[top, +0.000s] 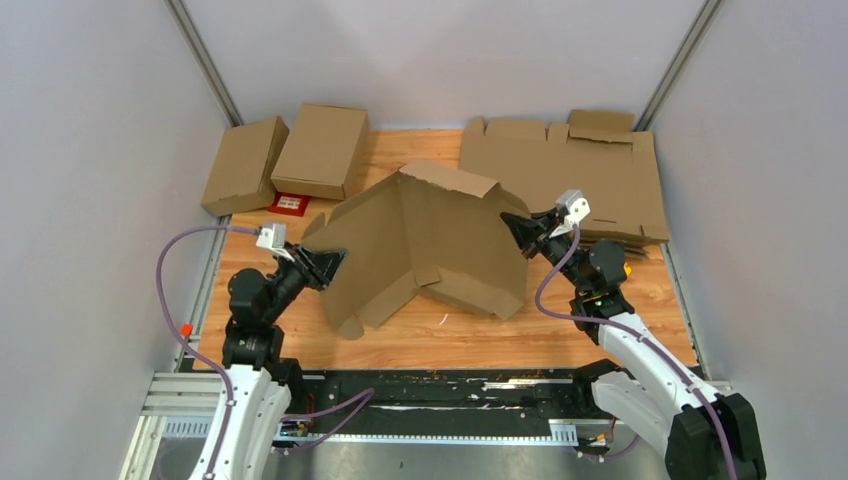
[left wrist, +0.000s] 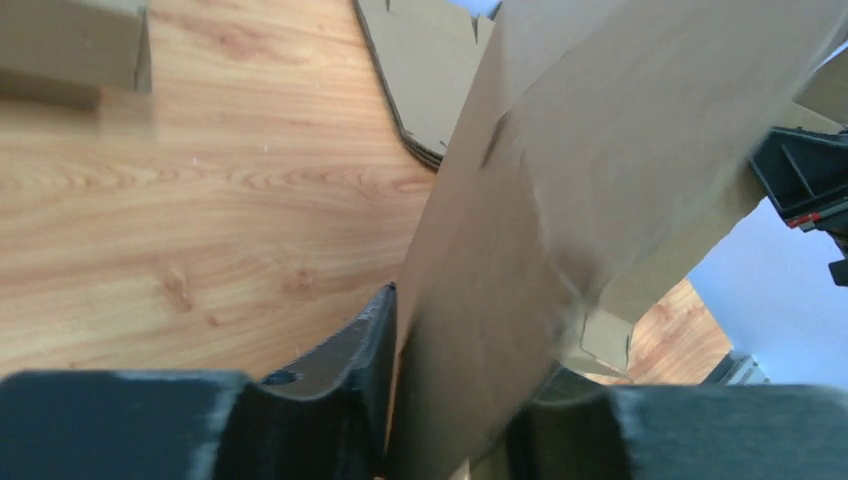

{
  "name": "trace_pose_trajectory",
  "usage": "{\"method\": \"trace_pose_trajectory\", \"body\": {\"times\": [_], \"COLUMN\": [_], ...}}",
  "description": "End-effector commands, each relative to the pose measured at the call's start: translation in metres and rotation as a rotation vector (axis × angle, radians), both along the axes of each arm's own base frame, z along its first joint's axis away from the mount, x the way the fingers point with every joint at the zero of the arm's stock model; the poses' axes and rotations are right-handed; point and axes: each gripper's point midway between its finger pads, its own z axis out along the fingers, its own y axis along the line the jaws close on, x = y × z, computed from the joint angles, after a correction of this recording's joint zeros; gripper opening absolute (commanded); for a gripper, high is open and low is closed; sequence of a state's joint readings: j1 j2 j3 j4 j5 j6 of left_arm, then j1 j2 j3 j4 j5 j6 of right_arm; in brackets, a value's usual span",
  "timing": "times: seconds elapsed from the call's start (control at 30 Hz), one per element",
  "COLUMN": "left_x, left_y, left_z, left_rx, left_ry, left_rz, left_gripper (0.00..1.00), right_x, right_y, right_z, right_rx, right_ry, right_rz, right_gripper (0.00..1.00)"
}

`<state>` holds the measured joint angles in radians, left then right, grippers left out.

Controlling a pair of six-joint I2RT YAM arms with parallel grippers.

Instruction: Fold the paper box

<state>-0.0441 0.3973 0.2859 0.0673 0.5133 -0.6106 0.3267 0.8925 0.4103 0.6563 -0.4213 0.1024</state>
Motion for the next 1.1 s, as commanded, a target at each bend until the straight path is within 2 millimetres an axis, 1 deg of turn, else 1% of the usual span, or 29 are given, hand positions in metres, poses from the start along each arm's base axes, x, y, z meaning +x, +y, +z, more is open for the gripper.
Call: {"method": "trace_pose_trajectory", "body": {"times": [0.0,0.07,0.1,0.13,0.17,0.23,0.3,0.33,0.37,0.47,0.57,0.73,0.77,0.83,1.03,1.07], "left_x": [-0.002,-0.006,-0.008,-0.010,-0.013,-0.017,-0.021,-0.023,-0.025,-0.031,-0.035,-0.037,-0.039,-0.042,-0.049,-0.049], "left_y": [0.004,0.005,0.005,0.005,0.003,-0.003,-0.009,-0.010,-0.011,-0.012,-0.014,-0.019,-0.021,-0.025,-0.029,-0.031], "left_z": [0.052,0.061,0.063,0.065,0.068,0.072,0.070,0.071,0.070,0.072,0.075,0.080,0.081,0.080,0.078,0.075], "left_rx": [0.062,0.095,0.108,0.114,0.114,0.100,0.089,0.094,0.099,0.092,0.086,0.060,0.049,0.034,0.007,-0.005], "left_ry": [-0.162,-0.186,-0.184,-0.188,-0.196,-0.217,-0.226,-0.247,-0.258,-0.295,-0.328,-0.347,-0.352,-0.359,-0.374,-0.370], "left_rz": [0.011,0.013,0.013,0.006,-0.008,-0.043,-0.074,-0.084,-0.087,-0.091,-0.101,-0.135,-0.147,-0.167,-0.189,-0.200], "left_gripper": [0.27,0.12,0.05,0.00,0.00,0.00,0.00,0.00,0.00,0.00,0.00,0.00,0.00,0.00,0.00,0.00], "right_x": [0.000,0.007,0.011,0.013,0.014,0.014,0.009,0.007,0.005,-0.003,-0.013,-0.023,-0.023,-0.024,-0.025,-0.023], "right_y": [0.002,0.000,-0.002,-0.002,-0.002,0.001,0.006,0.006,0.005,0.001,-0.005,-0.011,-0.011,-0.010,0.001,0.004], "right_z": [0.010,0.005,0.001,-0.001,-0.005,-0.013,-0.025,-0.032,-0.040,-0.066,-0.086,-0.109,-0.112,-0.118,-0.140,-0.144], "right_rx": [-0.008,-0.014,-0.015,-0.012,-0.007,0.010,0.007,0.009,0.013,-0.002,-0.022,-0.039,-0.041,-0.034,-0.007,-0.003], "right_ry": [-0.032,0.008,0.032,0.048,0.067,0.122,0.174,0.200,0.228,0.327,0.396,0.482,0.496,0.529,0.658,0.674], "right_rz": [0.006,-0.022,-0.037,-0.043,-0.044,-0.028,0.007,0.008,0.001,-0.014,-0.030,-0.055,-0.056,-0.056,-0.054,-0.076], "right_gripper": [0.00,0.00,0.00,0.02,0.05,0.18,0.26,0.35,0.40,0.51,0.53,0.53,0.53,0.48,0.44,0.40]}}
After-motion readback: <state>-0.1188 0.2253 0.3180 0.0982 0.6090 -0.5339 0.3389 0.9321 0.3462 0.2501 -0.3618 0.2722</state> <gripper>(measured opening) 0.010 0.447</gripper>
